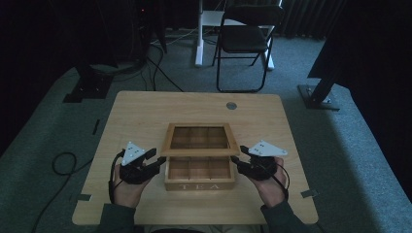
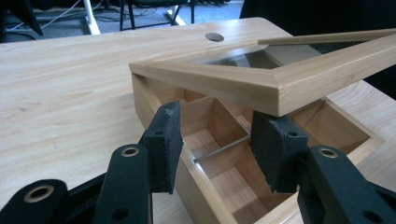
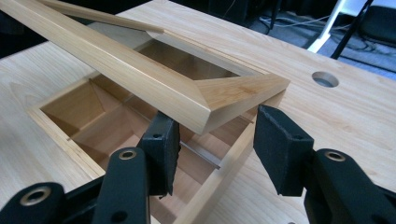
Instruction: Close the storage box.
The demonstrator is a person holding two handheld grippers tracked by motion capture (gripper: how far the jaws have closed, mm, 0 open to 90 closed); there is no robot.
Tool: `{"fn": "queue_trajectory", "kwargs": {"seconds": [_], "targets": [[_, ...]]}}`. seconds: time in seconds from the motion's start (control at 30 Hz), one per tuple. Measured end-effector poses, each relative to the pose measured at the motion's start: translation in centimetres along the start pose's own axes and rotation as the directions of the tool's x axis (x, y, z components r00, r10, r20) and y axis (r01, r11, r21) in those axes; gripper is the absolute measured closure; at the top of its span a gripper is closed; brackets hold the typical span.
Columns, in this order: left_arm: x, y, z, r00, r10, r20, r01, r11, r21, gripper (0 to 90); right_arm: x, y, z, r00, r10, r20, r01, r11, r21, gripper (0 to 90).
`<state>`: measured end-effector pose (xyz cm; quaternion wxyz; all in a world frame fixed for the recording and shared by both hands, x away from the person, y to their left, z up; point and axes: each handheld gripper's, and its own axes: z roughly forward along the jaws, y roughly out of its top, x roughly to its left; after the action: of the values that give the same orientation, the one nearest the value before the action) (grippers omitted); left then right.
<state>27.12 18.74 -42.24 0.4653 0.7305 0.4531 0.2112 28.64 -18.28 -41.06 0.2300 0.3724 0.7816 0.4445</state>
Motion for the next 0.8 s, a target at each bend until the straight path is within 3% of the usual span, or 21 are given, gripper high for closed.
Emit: {"fn": "queue_trajectory", "kwargs": {"seconds": [0.8], "targets": [[-1.1, -1.9, -0.5, 0.9994, 0.019, 0.027, -0.02, 0.9997, 0.015, 52.5, 0.8, -2.1, 0.1, 0.9997, -0.002, -0.023, 0.003, 1.0, 0.015, 50.2]]}}
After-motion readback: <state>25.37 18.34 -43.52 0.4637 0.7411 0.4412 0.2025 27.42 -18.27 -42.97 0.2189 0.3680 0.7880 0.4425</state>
